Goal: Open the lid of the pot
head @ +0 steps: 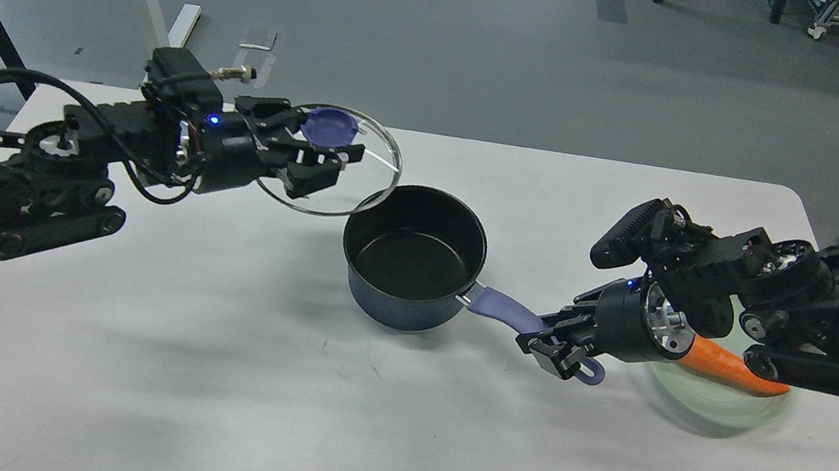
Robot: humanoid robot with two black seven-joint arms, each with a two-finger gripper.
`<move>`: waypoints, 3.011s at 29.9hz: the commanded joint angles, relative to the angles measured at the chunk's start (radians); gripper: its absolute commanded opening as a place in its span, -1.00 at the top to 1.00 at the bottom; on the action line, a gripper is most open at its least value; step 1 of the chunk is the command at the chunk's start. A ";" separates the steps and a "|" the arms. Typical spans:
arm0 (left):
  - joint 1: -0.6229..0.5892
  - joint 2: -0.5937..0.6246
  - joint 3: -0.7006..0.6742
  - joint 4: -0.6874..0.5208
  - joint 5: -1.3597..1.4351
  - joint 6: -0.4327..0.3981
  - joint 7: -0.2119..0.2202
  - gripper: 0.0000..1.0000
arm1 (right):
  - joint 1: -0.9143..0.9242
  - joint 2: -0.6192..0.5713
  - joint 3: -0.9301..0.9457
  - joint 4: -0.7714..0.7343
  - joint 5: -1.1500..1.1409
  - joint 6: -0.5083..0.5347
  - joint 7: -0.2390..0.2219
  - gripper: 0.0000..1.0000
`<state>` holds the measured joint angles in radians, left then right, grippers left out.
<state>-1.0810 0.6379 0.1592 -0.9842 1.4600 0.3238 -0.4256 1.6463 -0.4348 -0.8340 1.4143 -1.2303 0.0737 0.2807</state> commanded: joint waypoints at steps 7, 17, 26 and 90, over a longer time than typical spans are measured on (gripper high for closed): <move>0.225 0.129 0.019 0.045 -0.072 0.106 -0.038 -0.01 | 0.003 0.002 0.003 0.000 0.002 -0.002 0.000 0.47; 0.351 0.066 0.022 0.228 -0.072 0.150 -0.042 -0.02 | 0.004 0.002 0.004 0.002 0.000 -0.002 0.000 0.46; 0.383 0.040 0.022 0.274 -0.072 0.155 -0.063 -0.10 | 0.001 -0.001 0.003 0.003 0.000 -0.002 -0.002 0.46; 0.239 -0.236 -0.475 0.328 -1.704 -0.443 -0.063 -0.99 | -0.801 0.017 1.472 -0.529 1.275 -0.100 -0.002 -0.99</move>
<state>-0.8682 0.4066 -0.2645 -0.6565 -0.2419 -0.1146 -0.4885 0.8868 -0.4875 0.5584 0.9270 0.0232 -0.0290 0.2793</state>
